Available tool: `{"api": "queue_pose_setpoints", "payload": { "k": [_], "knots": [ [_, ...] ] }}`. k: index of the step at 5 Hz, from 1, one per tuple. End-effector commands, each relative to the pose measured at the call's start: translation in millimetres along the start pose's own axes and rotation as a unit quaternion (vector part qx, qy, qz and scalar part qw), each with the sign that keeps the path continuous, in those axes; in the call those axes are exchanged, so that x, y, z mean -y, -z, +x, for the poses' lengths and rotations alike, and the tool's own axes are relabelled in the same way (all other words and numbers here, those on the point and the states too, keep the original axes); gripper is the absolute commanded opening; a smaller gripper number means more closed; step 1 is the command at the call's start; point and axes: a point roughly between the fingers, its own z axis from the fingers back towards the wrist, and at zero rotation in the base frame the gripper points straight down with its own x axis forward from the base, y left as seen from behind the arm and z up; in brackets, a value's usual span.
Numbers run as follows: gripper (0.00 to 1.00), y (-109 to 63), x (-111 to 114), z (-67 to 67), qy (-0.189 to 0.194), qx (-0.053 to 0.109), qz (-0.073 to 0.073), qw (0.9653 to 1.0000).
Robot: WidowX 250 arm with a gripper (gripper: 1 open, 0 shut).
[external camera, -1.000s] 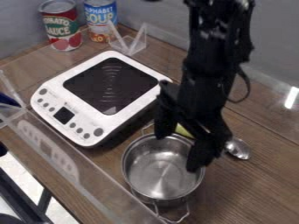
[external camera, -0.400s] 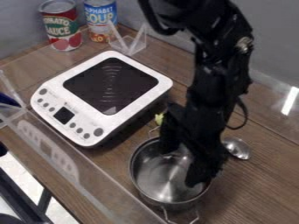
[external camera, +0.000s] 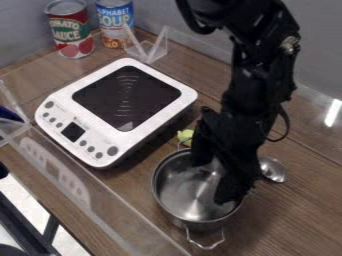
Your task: Put silver pot on the white and black stove top
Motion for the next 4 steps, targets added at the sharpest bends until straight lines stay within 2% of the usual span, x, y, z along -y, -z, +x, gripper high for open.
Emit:
{"api": "queue_pose_setpoints", "payload": {
  "k": [1,3,4],
  "knots": [
    [1.00,-9.4,1,5.6,0.010,0.015,0.013,0.9998],
    [1.00,-9.1,2,0.9,0.003,0.008,0.019,0.9998],
    [1.00,-14.1,-9,-13.6,-0.002,0.004,0.023,0.9997]
  ]
}}
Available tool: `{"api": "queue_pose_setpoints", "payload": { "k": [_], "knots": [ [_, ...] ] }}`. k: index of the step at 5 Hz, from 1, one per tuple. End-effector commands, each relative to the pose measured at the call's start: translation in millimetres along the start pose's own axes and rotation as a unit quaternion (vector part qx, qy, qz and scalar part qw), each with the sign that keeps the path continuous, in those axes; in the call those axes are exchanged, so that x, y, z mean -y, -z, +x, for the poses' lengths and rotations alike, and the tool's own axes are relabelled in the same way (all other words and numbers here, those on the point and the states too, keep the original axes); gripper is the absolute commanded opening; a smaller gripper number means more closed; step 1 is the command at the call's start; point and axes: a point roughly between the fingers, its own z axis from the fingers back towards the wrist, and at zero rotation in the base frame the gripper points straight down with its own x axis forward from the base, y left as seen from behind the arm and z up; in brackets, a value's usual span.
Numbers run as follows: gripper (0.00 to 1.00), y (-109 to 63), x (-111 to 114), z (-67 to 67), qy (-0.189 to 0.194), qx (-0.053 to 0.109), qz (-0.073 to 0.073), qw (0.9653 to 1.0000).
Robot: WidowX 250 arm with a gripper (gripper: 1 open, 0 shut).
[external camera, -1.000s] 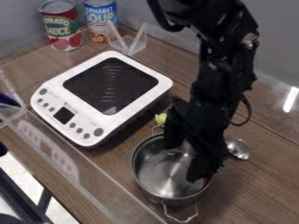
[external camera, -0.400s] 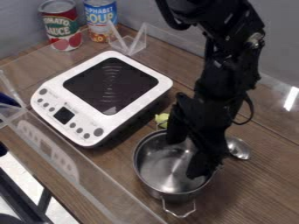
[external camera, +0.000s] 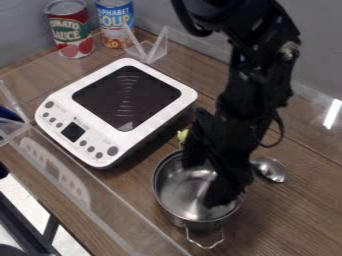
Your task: Put silver pot on the white and black stove top
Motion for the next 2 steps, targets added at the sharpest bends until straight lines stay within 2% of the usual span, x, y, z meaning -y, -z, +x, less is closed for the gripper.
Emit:
{"api": "queue_pose_setpoints", "payload": {
  "k": [1,2],
  "knots": [
    [1.00,-9.3,-14.2,-12.3,-0.005,0.016,0.016,0.9997],
    [1.00,-5.1,-15.1,-14.4,0.011,0.017,0.024,0.9995]
  ]
}}
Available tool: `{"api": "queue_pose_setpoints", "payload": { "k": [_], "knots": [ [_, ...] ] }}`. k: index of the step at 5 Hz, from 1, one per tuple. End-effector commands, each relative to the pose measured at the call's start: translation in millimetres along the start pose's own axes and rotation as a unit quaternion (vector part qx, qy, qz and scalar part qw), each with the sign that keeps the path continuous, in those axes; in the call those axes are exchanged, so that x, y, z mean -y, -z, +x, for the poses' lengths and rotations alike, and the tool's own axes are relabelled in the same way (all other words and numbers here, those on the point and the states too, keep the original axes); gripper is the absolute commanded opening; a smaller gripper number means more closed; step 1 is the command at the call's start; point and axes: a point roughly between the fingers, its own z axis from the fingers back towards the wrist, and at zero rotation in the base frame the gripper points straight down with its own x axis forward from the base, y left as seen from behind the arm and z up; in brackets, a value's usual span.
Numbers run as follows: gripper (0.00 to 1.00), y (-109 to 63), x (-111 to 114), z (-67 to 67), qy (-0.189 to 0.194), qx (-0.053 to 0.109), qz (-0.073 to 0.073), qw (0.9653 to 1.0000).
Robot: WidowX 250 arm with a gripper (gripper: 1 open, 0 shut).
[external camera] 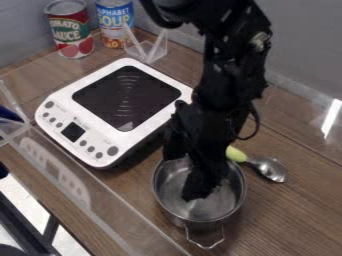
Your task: Put silver pot on the white and black stove top
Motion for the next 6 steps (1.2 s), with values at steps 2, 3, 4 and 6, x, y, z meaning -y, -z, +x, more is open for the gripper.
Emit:
{"api": "queue_pose_setpoints", "payload": {
  "k": [2,3,4,6],
  "knots": [
    [1.00,-3.9,-7,1.0,0.010,0.030,0.017,0.9994],
    [1.00,-3.3,-9,-0.3,0.009,0.034,0.019,0.9992],
    [1.00,-4.4,-13,-1.3,0.033,0.034,0.022,0.9986],
    [1.00,-3.1,-29,-7.1,0.055,0.029,0.026,0.9977]
  ]
}}
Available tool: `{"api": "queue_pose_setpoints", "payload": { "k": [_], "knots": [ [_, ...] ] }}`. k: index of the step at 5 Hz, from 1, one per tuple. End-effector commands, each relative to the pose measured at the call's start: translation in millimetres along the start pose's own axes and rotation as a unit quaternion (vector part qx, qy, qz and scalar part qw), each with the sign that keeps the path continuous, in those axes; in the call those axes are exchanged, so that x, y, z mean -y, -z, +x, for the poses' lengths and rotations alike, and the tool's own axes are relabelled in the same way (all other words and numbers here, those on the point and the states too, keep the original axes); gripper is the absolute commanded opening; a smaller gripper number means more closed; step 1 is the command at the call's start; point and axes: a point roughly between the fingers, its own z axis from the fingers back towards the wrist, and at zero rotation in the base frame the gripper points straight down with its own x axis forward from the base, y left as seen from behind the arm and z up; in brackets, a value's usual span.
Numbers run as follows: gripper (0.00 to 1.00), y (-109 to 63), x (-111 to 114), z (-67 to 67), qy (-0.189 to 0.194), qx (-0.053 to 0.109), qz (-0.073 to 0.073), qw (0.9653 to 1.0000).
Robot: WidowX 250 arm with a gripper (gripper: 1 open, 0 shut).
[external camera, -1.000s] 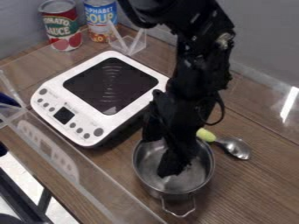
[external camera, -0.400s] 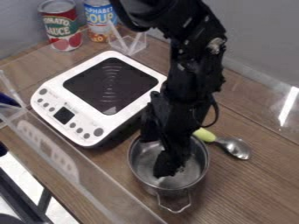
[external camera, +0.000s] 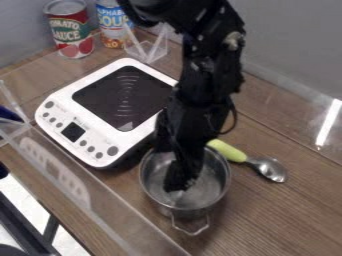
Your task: Put silver pot on the white and black stove top
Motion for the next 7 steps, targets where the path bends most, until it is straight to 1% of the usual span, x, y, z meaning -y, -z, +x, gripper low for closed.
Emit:
{"api": "queue_pose_setpoints", "payload": {
  "k": [1,2,3,4,5,6,7],
  "knots": [
    [1.00,-3.7,-17,-2.4,-0.005,0.014,0.016,0.9998],
    [1.00,0.6,-27,-2.7,-0.015,0.013,0.012,0.9997],
    [1.00,1.3,-40,-3.5,-0.024,0.011,0.010,0.9996],
    [1.00,2.7,-53,-3.9,-0.030,0.006,0.013,0.9994],
    [1.00,1.4,-61,-2.5,-0.057,0.000,0.014,0.9983],
    [1.00,0.6,-63,0.1,-0.083,-0.003,0.010,0.9965],
    [1.00,-3.2,-69,-3.1,-0.099,-0.004,0.008,0.9951]
  ]
}}
